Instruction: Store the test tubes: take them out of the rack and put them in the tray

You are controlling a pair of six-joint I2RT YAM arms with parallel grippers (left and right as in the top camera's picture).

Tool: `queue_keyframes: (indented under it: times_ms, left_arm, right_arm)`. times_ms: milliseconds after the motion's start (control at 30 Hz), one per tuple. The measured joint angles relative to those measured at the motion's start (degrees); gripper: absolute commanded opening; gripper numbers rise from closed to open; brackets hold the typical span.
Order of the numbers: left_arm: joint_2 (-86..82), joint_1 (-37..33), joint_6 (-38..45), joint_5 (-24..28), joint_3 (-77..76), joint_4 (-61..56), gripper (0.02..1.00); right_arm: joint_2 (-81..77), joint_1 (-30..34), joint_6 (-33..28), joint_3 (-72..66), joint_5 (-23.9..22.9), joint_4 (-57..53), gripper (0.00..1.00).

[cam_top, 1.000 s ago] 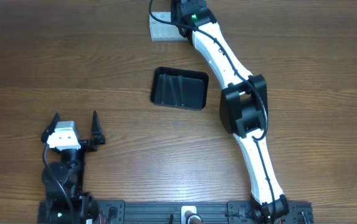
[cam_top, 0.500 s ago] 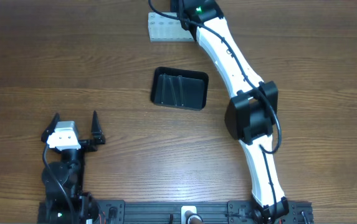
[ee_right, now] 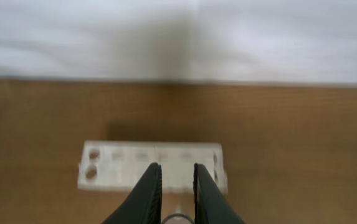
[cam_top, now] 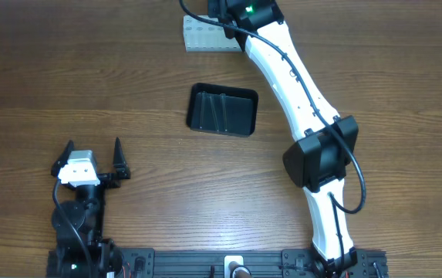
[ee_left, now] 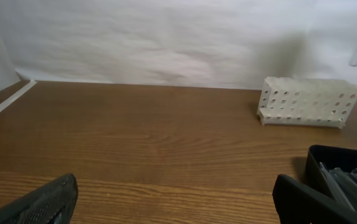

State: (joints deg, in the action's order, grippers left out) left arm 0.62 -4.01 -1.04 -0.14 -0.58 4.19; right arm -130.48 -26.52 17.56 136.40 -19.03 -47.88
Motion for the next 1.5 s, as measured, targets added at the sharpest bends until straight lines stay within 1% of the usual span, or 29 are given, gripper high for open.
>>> queue_keyframes:
  times_ms: [167,333,467,733,1067,1500]
  left_arm:
    - [0.00,0.00,-0.02,0.00,0.00,-0.02,0.998]
    - [0.00,0.02,-0.02,0.00,0.00,-0.02,0.998]
    - [0.00,0.02,-0.02,0.00,0.00,0.00,0.998]
    - [0.00,0.02,-0.02,0.00,0.00,-0.02,0.998]
    - [0.00,0.02,-0.02,0.00,0.00,0.00,0.998]
    - [0.00,0.02,-0.02,0.00,0.00,-0.02,0.998]
  right_arm:
    - [1.42,-0.50,2.51,0.00,1.53,-9.46,0.128]
    - [1.55,-1.38,6.45,0.00,5.57,-19.34,0.112]
    - [1.55,-2.25,9.88,0.00,8.17,-25.62,0.134]
    - [1.55,-2.47,14.29,0.00,12.85,-34.07,0.128]
    - [1.55,-1.81,15.69,-1.92,14.21,-35.69,0.128]
    - [1.55,-0.83,15.93,-11.61,14.23,-29.40,0.130]
